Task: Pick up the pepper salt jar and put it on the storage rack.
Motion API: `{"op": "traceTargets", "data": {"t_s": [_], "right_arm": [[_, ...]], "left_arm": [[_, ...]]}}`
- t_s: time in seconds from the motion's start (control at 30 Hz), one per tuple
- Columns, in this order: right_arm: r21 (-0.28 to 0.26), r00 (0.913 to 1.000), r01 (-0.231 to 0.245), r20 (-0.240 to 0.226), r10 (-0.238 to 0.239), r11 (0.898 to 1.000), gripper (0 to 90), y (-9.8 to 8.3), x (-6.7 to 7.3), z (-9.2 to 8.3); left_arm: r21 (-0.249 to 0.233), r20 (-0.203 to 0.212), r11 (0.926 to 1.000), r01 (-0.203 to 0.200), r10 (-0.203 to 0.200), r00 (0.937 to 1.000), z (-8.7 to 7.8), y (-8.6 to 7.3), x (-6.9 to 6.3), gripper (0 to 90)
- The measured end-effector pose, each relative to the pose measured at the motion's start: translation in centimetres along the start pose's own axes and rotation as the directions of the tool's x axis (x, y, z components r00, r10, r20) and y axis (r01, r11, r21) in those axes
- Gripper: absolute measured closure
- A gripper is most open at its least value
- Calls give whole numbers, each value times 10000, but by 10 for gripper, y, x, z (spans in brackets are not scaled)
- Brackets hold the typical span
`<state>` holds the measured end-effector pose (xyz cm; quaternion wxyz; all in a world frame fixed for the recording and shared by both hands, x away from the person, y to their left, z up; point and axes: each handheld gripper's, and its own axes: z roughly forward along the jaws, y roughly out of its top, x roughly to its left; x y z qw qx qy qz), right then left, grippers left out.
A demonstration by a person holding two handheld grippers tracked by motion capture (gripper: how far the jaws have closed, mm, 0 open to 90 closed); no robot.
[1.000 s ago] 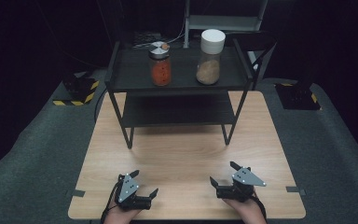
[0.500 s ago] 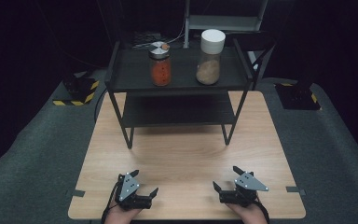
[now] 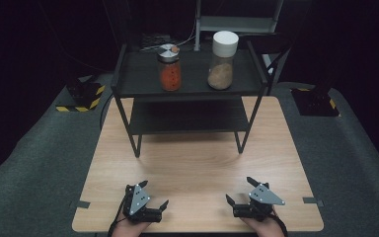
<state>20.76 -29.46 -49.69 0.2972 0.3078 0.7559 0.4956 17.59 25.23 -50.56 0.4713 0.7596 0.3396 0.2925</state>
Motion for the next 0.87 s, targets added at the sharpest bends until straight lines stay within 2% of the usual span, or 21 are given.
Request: {"op": "traceTargets", "data": {"t_s": [0.17, 0.27, 0.4, 0.63, 0.87], "right_arm": [[82, 9999, 134, 2, -134, 9999, 0, 2, 1, 1], [322, 9998, -186, 85, 183, 9993, 0, 5, 0, 1], [348, 9987, -465, 218, 458, 9983, 0, 5, -1, 0], [415, 9979, -585, 301, 573, 9974, 0, 6, -1, 1], [436, 9973, -613, 428, 595, 9972, 0, 6, 1, 1]], "left_arm": [[-16, 22, 10000, -39, 39, 10000, -1, -1, 0, 6], [61, 37, 10000, -63, 63, 10000, -1, 1, -1, 6], [62, 59, 10000, -64, 63, 10000, -1, 0, 0, 5], [75, 77, 9998, 184, -185, 9998, 0, 1, 2, 5], [91, 102, 9999, 125, -126, 9999, 0, 1, 2, 10]]}}
